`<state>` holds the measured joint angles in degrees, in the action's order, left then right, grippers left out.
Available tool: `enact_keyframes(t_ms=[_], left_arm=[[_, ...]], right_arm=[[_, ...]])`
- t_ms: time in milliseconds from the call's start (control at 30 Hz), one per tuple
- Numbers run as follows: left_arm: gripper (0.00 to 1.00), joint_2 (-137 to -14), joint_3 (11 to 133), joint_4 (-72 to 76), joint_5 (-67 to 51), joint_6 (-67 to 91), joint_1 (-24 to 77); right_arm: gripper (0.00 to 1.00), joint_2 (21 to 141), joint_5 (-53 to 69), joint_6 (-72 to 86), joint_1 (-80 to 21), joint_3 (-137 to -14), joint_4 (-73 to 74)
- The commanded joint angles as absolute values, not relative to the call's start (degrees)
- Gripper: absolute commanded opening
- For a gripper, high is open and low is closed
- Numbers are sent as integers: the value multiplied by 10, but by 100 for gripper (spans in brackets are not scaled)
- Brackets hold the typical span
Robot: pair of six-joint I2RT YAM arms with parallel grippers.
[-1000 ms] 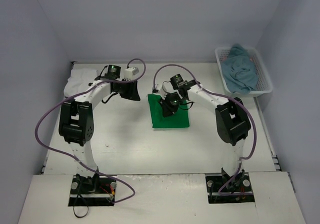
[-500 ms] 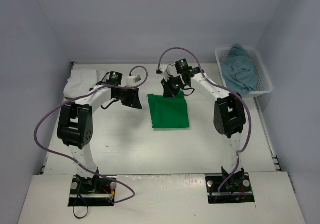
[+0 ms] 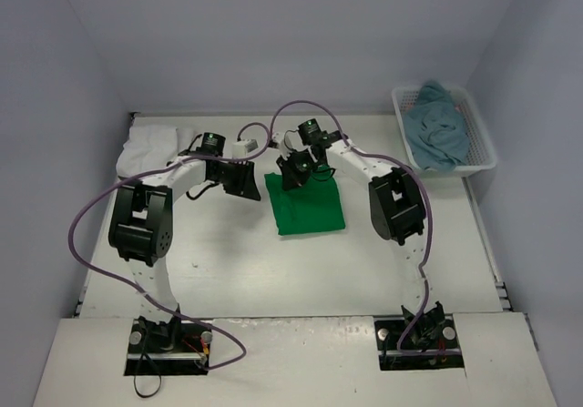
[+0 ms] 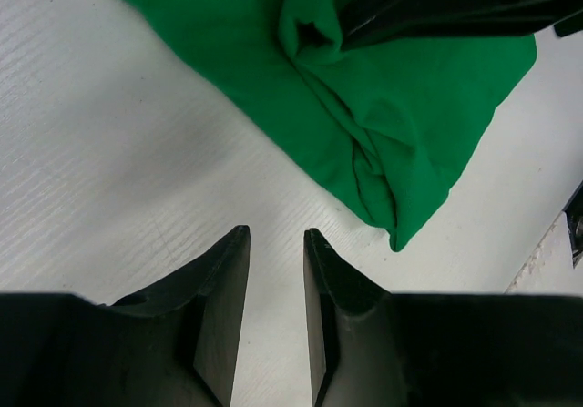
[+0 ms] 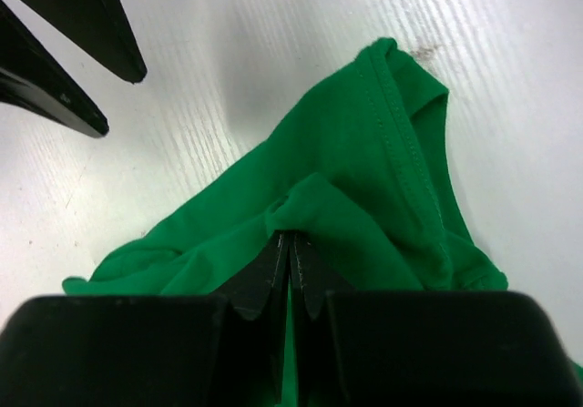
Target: Fold and stack the t-shirts
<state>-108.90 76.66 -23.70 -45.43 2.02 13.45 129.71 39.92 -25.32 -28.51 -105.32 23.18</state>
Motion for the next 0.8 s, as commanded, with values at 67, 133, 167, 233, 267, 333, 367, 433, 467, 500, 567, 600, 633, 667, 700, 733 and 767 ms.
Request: enact_keyframes(t_ms=[67,133,167,233,267,333,367,433,467,500,567,600,633,667,700,733,767], left_arm=[[25,-1092,766,-207,-489,36,137],[30,-1104,766,-206,-497,42,137],[31,-1107,767,-205,-500,44,138],[32,-1117,767,-202,-505,47,141],[35,-1122,766,-201,-506,47,145],[35,-1126,762,-197,-507,49,154],[36,-1131,761,-194,-508,52,157],[36,-1135,762,-192,-512,55,167],[36,-1138,763,-190,-512,60,169],[36,-1139,765,-190,-512,62,170],[37,-1140,769,-189,-518,66,177],[37,-1140,770,-189,-519,66,178],[37,-1140,772,-187,-523,68,180],[38,-1142,773,-187,-525,69,182],[38,-1142,773,-186,-526,69,183],[39,-1143,770,-181,-531,73,184],[39,-1143,769,-179,-534,74,184]], right_arm=[[0,1317,401,-248,-296,-1063,207],[0,1322,397,-250,-298,-1063,205],[0,1324,396,-250,-298,-1060,204],[0,1325,389,-253,-298,-1057,203],[0,1324,386,-255,-298,-1055,201],[0,1318,382,-256,-298,-1052,200],[1,1316,381,-256,-297,-1049,200],[2,1299,385,-254,-294,-1042,199],[3,1285,387,-252,-292,-1035,200],[3,1276,388,-251,-290,-1032,199],[6,1255,393,-250,-285,-1021,199],[10,1232,395,-250,-281,-1008,199],[11,1218,396,-250,-274,-1002,199],[13,1205,399,-252,-271,-995,199],[17,1180,402,-252,-266,-982,199],[20,1167,408,-251,-258,-976,200],[22,1145,411,-253,-253,-968,200]])
